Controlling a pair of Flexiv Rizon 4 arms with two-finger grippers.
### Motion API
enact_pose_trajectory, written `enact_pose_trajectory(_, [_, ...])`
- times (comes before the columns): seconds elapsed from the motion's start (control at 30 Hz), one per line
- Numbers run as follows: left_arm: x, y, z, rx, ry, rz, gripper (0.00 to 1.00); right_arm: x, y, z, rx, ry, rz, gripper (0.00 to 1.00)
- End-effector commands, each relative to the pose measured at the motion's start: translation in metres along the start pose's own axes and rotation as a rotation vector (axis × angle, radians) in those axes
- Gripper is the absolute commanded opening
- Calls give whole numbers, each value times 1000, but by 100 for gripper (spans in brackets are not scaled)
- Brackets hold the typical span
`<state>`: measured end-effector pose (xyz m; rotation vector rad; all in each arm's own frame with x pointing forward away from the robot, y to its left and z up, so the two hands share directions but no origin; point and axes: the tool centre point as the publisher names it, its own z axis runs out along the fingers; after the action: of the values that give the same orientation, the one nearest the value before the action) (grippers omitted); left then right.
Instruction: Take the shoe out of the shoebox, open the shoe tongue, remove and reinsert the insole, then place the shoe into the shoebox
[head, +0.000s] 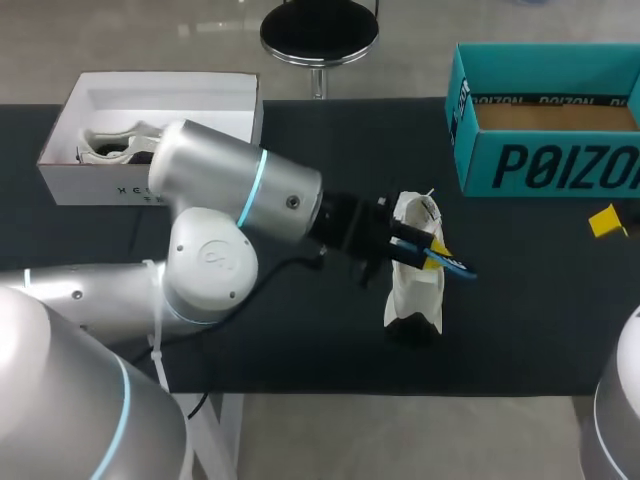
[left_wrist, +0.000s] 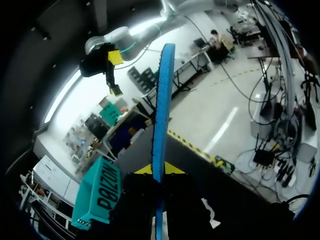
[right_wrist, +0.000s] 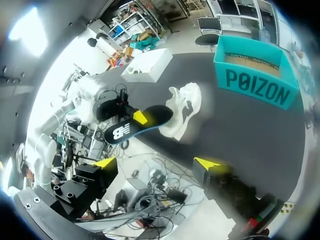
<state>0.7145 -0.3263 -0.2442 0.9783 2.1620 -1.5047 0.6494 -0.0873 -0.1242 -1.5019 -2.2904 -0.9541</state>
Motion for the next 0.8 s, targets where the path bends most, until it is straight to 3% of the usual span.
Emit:
enact_pose_trajectory(0.03, [-2, 4, 14, 18, -2, 9, 0, 5, -12, -3, -33, -12, 1, 100])
enact_pose_trajectory(0.27, [4, 13, 23, 34, 9, 13, 0, 5, -12, -3, -33, -12, 1, 100])
enact_pose_trajectory(0.8, [6, 53, 30, -30, 16, 20, 0, 5, -12, -3, -33, -12, 1, 100])
